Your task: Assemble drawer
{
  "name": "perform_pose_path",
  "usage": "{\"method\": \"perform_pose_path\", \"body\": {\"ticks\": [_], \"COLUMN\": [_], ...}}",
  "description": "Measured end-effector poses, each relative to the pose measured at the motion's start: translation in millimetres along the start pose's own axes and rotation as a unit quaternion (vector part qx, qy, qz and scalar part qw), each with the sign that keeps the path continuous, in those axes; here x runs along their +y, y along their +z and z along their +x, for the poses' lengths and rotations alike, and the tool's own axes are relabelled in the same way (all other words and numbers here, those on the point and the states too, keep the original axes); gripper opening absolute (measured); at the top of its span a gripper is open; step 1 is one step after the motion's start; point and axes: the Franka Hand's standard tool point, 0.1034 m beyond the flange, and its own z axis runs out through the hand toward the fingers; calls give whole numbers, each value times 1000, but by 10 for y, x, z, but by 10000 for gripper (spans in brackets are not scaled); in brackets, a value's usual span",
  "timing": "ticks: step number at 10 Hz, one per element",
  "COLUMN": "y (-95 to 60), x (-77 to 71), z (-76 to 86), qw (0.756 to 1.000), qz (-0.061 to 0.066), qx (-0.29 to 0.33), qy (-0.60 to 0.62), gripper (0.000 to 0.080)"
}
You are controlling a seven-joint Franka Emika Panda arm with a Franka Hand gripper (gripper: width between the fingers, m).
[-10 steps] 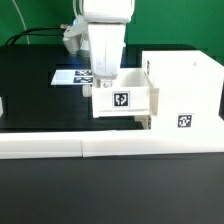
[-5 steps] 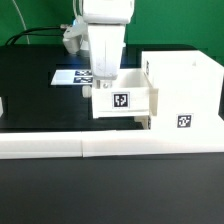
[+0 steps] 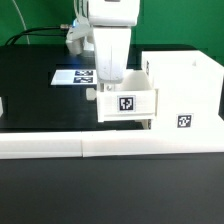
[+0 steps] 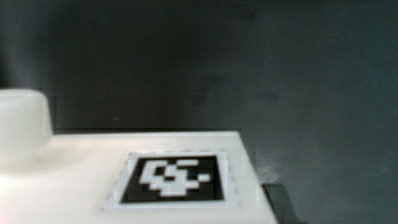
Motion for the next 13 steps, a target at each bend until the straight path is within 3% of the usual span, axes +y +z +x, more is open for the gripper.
{"method": "perform_pose_path", "body": {"ticks": [3, 4, 13], "y": [3, 11, 39], "x": [4, 20, -23], "z": [-10, 4, 3], "qw": [1000, 1000, 1000], "qz": [-3, -16, -14], "qx": [1, 4, 3], "qy": [2, 2, -10], "gripper": [42, 42, 42]}}
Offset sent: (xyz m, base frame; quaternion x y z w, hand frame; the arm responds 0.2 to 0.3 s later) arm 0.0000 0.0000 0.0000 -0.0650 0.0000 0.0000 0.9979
